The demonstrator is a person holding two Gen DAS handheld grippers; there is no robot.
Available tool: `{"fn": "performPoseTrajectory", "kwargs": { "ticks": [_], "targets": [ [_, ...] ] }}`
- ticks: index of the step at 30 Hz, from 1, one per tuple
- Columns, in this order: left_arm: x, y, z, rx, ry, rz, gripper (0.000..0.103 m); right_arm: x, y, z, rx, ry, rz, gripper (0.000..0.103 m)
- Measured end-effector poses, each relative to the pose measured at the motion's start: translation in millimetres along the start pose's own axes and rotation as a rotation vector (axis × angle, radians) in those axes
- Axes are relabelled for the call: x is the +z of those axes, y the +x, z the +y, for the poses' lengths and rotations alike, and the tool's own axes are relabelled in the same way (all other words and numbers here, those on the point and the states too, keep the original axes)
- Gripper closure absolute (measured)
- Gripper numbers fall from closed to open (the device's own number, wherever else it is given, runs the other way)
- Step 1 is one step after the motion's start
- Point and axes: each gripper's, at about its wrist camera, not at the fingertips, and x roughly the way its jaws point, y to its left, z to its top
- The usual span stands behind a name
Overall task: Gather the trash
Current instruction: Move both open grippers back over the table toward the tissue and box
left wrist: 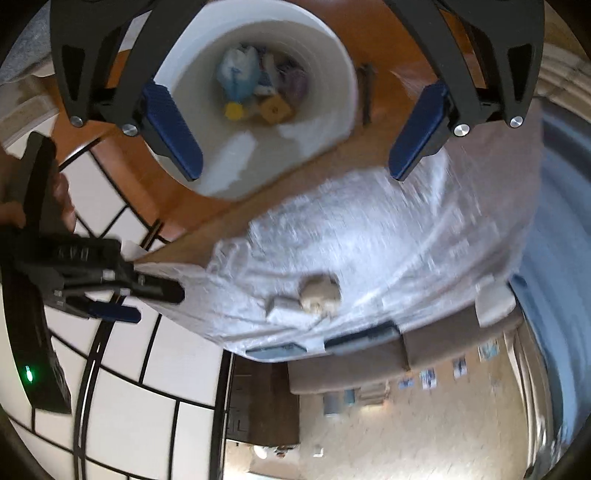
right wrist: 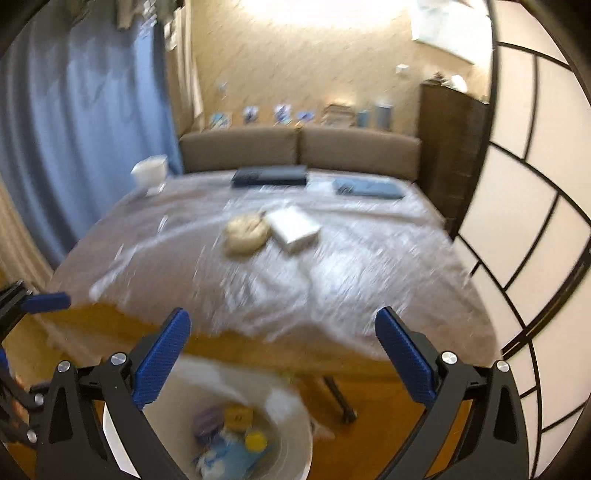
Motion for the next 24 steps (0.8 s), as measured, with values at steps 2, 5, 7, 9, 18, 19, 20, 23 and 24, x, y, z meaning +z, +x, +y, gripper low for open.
{"fn": "performPoseTrajectory", "kwargs": {
  "ticks": [2, 5, 7, 9, 18, 19, 20, 23, 24],
  "targets": [
    [10, -2, 1, 0.037, 0.042, -0.036, 0.002, 9, 2, -8, 0.026, 0.048, -0.014, 0.004],
    [22, -2, 6, 0.063, 0.069, -0.074, 0.002, 24, 9, -23, 0.120, 0.145, -0.017, 0.004],
    [28, 2, 12, 0.073, 0.079, -0.074, 0.002, 29, 14, -31, 0.141, 0.205, -0.011, 0.004],
    [30, 8, 16, 0.094, 0.087, -0.063, 0.002, 32, 19, -33, 0.123, 0.220, 0.008, 0.004],
    [30, 27, 55, 0.023, -0.040, -0.020, 0.002, 34, 44, 5, -0.015, 0.037, 0.014, 0.004],
    [31, 31, 63, 0.003, -0.073, -0.008, 0.002, 36, 48, 6, -0.017, 0.033, 0.019, 0.004],
    [31, 33, 68, -0.010, -0.091, -0.003, 0.002, 38, 51, 7, -0.017, 0.033, 0.022, 0.004],
    [33, 46, 86, -0.045, -0.166, 0.009, 0.002, 42, 64, 6, -0.031, 0.042, 0.031, 0.004],
    [34, 52, 91, -0.049, -0.179, 0.026, 0.002, 43, 67, 4, -0.029, 0.049, 0.038, 0.004]
  ]
}}
